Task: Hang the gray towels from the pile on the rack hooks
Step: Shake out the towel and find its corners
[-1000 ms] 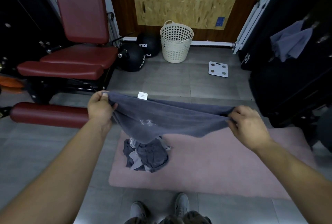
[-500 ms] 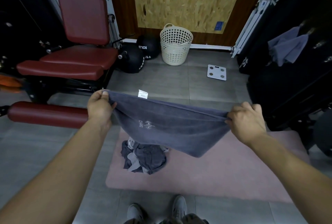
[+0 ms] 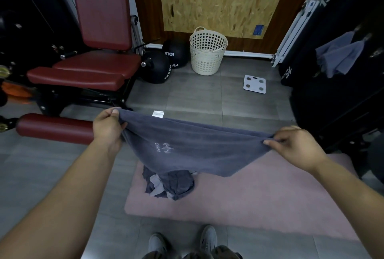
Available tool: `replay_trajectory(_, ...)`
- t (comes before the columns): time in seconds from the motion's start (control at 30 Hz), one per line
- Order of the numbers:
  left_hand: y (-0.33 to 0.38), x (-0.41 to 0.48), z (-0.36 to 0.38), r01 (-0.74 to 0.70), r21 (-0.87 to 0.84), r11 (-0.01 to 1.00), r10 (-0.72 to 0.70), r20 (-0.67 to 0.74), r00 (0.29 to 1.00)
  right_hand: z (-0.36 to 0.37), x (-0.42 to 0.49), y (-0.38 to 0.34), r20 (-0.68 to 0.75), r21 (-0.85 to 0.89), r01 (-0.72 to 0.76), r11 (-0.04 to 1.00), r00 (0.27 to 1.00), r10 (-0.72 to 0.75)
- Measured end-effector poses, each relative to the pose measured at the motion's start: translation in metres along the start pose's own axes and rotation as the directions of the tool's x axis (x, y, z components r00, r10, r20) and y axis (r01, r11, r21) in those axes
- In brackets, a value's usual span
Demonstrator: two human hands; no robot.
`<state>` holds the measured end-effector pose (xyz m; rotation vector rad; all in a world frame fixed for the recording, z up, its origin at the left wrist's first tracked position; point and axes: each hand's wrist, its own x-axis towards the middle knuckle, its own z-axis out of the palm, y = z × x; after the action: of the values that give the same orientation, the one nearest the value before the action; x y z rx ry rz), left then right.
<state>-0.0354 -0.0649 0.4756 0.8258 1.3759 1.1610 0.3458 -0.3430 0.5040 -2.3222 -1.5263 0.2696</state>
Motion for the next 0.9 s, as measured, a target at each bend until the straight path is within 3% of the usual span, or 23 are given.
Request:
replay_trajectory(0.1,-0.005,0.003,-0.006,0.035,0.015,0.999,-0.035,0.005,0.999,-0.009,0.004,-0.016,-0.058,0.487,-0.127,0.864,0.982,0.177)
replay_trajectory(0.2,-0.011,0.004,-0.01,0.099,-0.017,0.995,-0.099,0.013,0.995,-0.017,0.011,-0.021,-0.096,0.703,-0.121,0.7,0.96,0.261)
replay_trajectory(0.4,-0.015,-0.004,-0.011,0.14,0.019,0.99,-0.141,0.051,0.989,-0.026,0.016,-0.019,-0.035,0.698,-0.238,0.675,0.931,0.364)
replay_trajectory(0.6,-0.017,-0.006,-0.008,0.105,0.119,0.987,-0.105,-0.004,0.994,-0.012,0.015,-0.021,0.107,0.896,-0.301,0.326,0.86,0.5)
replay_trajectory(0.73,-0.023,-0.013,-0.005,0.116,0.144,0.983,-0.114,-0.022,0.993,0.006,0.023,-0.024,0.119,0.841,-0.444,0.309,0.709,0.695)
replay_trajectory(0.9,-0.025,-0.035,0.013,0.212,0.114,0.971,-0.21,-0.031,0.977,0.026,0.033,-0.037,0.02,0.875,-0.413,0.253,0.552,0.833)
